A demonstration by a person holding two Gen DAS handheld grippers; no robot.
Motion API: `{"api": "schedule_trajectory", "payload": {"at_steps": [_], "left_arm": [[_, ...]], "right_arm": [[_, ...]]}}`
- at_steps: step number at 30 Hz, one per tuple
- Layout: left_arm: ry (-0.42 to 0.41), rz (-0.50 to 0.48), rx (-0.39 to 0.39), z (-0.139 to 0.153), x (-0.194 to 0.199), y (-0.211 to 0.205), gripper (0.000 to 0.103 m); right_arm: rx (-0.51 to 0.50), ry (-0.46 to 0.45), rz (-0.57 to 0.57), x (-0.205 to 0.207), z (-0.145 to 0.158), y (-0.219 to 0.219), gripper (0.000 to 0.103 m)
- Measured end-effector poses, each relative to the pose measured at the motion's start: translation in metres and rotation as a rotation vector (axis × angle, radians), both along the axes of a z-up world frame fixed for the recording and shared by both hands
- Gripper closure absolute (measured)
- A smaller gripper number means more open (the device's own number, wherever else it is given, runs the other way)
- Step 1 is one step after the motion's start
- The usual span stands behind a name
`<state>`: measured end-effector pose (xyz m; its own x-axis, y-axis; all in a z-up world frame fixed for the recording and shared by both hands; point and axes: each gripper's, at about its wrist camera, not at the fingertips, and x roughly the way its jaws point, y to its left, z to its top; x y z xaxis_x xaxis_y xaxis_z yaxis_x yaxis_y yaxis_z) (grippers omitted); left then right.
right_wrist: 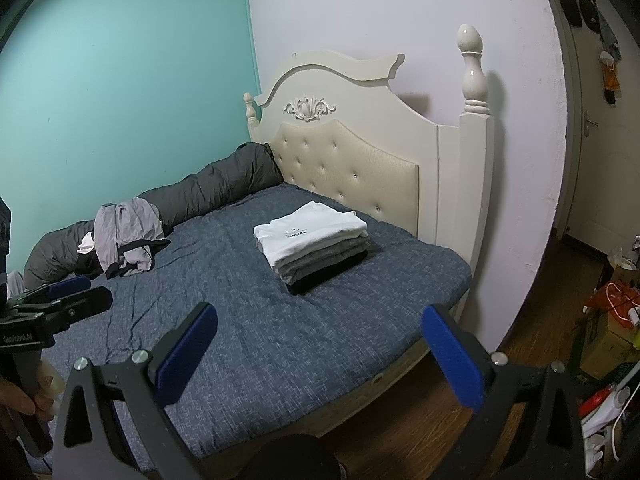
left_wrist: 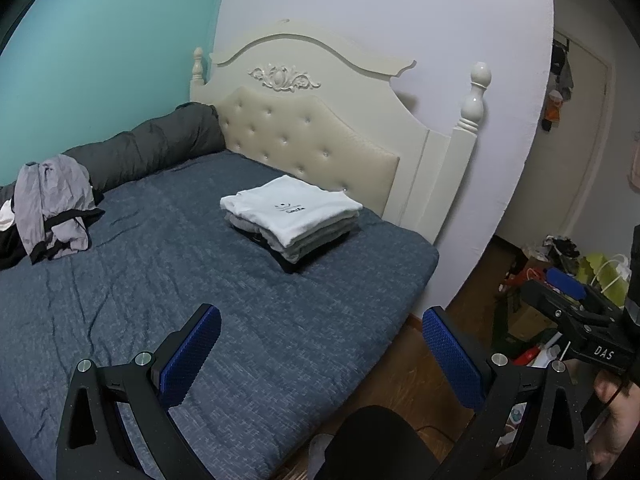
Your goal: Fold clothes
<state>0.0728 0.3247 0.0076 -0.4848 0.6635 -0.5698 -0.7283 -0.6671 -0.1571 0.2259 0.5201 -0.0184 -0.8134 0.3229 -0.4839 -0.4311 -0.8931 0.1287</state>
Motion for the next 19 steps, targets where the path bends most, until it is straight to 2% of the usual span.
{"api": "schedule_trajectory", "payload": {"at_steps": [19], "left_arm": [[0.005, 0.005, 0.011, -0.0023, -0.0014, 0.0002, 0.001]], "right_arm": [[-0.004, -0.001, -0.003, 0.0004, -0.0015, 0.0017, 0.000]]}}
